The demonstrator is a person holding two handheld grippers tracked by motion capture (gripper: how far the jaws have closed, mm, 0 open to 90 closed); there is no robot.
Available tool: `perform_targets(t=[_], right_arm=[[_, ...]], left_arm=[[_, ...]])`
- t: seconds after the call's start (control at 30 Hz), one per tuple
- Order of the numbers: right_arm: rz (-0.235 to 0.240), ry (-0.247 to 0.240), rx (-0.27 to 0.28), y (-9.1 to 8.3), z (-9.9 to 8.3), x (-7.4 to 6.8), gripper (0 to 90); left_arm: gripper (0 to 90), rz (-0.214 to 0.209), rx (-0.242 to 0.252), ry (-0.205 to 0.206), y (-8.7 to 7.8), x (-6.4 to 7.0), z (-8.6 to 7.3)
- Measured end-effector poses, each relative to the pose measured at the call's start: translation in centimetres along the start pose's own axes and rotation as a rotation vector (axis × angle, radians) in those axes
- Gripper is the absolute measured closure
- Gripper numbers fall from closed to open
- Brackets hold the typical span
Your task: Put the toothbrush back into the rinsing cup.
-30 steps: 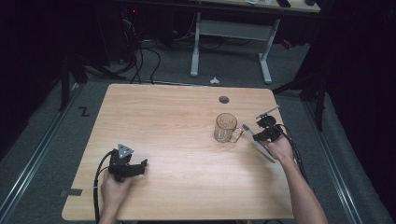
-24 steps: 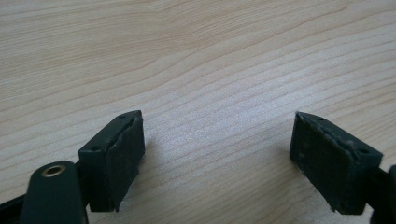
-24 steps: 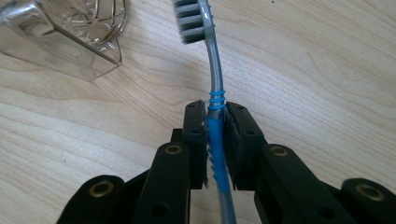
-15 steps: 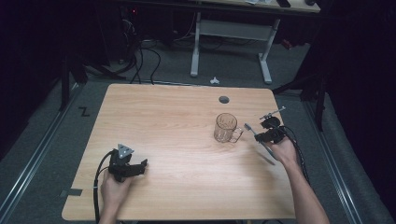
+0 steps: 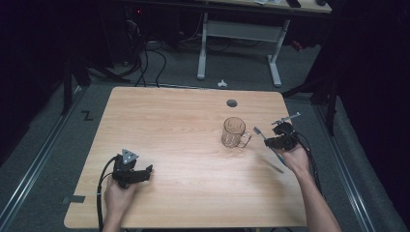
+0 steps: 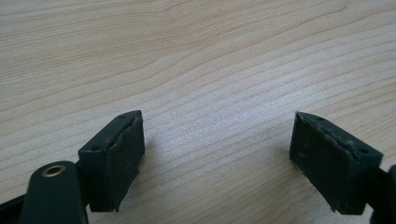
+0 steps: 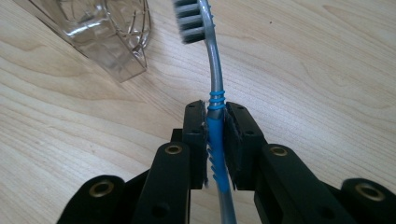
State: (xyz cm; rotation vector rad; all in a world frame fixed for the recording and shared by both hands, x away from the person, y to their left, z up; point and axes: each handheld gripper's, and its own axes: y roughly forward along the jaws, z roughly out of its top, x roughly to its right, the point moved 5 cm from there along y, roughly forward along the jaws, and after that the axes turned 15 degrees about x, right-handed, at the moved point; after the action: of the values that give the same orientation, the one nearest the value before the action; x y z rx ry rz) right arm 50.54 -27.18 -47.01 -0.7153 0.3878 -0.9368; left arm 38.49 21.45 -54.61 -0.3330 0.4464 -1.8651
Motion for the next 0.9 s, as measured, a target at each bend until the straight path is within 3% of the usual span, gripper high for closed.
perform_targets(t=[0.9], right_arm=[[0.068, 0.025, 0.105, -2.2, -0.8, -1.5, 79.5]], left_arm=[[18.5, 0.000, 0.000, 0.000, 0.0, 0.0, 0.0]])
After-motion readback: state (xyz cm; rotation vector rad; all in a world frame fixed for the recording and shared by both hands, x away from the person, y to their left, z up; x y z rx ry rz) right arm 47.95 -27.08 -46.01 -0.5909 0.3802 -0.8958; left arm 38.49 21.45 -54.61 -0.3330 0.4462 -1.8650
